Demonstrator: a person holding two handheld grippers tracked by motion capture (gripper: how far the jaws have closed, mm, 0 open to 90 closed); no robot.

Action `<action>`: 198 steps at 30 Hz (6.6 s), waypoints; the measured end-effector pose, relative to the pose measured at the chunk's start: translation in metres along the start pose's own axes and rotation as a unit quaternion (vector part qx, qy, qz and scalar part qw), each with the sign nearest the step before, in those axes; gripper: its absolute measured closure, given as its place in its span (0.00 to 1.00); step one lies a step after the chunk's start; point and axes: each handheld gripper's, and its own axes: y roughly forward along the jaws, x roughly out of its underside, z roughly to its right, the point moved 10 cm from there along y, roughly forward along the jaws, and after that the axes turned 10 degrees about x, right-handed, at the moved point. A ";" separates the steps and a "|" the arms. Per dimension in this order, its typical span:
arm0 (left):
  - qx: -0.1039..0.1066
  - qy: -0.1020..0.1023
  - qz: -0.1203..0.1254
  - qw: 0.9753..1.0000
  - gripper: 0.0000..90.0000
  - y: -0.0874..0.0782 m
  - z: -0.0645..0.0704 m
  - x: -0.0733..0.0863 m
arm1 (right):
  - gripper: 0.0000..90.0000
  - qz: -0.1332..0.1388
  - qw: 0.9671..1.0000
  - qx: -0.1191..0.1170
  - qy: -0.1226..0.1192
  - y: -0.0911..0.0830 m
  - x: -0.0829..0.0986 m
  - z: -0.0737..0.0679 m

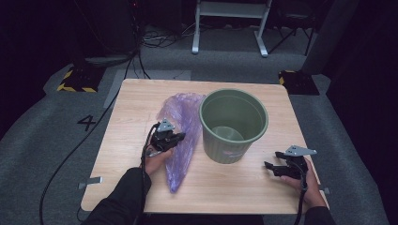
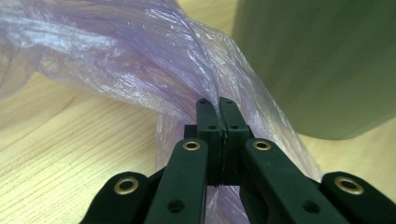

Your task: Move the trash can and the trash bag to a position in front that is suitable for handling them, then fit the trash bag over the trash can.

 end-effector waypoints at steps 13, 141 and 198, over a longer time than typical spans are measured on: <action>-0.013 -0.002 0.055 0.998 0.99 -0.022 -0.005 -0.020 | 0.32 -0.001 1.000 0.001 0.000 0.000 0.000 0.000; 0.020 0.117 0.176 0.977 1.00 -0.070 0.075 -0.211 | 0.33 0.168 0.982 -0.070 -0.052 -0.100 -0.214 -0.101; 0.063 0.170 0.178 0.967 1.00 -0.052 0.116 -0.218 | 1.00 0.158 0.981 0.051 -0.096 -0.064 -0.274 -0.092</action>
